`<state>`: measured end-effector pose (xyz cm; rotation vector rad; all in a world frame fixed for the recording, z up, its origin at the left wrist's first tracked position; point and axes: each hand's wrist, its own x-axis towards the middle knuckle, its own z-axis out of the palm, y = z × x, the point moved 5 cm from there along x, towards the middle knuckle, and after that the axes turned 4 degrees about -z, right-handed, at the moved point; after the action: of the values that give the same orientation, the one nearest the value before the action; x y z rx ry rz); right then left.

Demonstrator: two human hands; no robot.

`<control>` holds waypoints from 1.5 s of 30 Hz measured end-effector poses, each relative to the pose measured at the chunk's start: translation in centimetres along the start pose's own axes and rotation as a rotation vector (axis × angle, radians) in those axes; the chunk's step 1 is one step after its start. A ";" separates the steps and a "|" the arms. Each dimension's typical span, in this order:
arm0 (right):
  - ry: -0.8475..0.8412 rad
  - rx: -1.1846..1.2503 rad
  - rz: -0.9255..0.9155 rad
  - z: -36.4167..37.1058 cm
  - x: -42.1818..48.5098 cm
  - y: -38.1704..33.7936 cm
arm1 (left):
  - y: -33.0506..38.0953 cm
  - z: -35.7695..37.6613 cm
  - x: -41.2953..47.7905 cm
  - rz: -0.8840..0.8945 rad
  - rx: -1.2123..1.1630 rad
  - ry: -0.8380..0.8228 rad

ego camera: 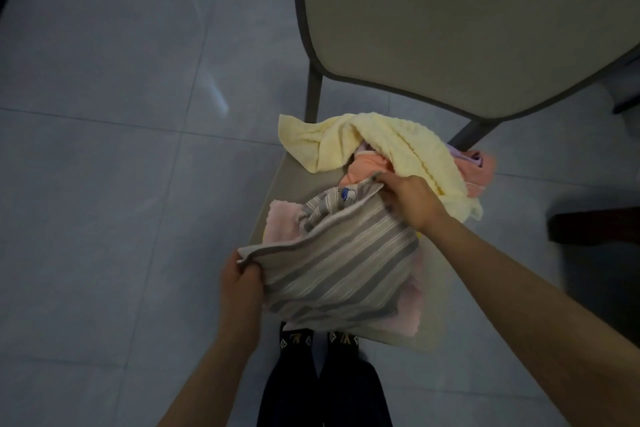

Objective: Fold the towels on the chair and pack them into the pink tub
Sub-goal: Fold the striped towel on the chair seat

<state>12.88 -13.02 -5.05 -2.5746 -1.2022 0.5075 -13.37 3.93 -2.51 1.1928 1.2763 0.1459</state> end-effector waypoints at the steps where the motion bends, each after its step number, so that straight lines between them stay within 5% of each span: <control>1: 0.069 0.042 0.000 -1.5 -0.9 0.2 | 1.1 -0.5 -0.2 0.022 -0.046 -0.013; 11: 0.620 0.105 -0.043 -19.5 -6.6 0.8 | 20.6 0.6 -3.7 0.582 -0.121 -0.125; 16: 0.655 0.733 -0.002 -26.2 -7.9 0.3 | 28.3 2.3 -3.6 0.765 -0.071 -0.159; 19: 0.542 0.979 0.016 -26.8 -9.4 0.3 | 29.4 3.1 -4.1 0.791 -0.042 -0.251; 22: 0.254 1.089 0.039 -24.8 -11.8 0.9 | 26.7 2.9 -4.5 0.744 0.093 -0.409; 28: -0.451 0.882 0.239 -14.5 -16.5 2.6 | 14.6 0.7 -2.7 0.644 0.602 -0.587; 33: -0.646 0.836 0.313 -3.9 -17.8 3.2 | 3.7 0.6 -0.5 0.393 0.827 -0.671; 42: -0.082 0.653 0.461 1.4 -12.7 3.1 | 2.8 4.5 5.2 0.183 0.561 -0.192; 45: 0.287 0.616 0.598 0.0 -11.2 2.6 | 2.9 4.8 7.0 0.110 0.547 0.096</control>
<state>7.96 -23.34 -3.70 -2.2968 -0.1181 0.4939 -5.60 7.02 -5.74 1.7419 1.3801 -0.0746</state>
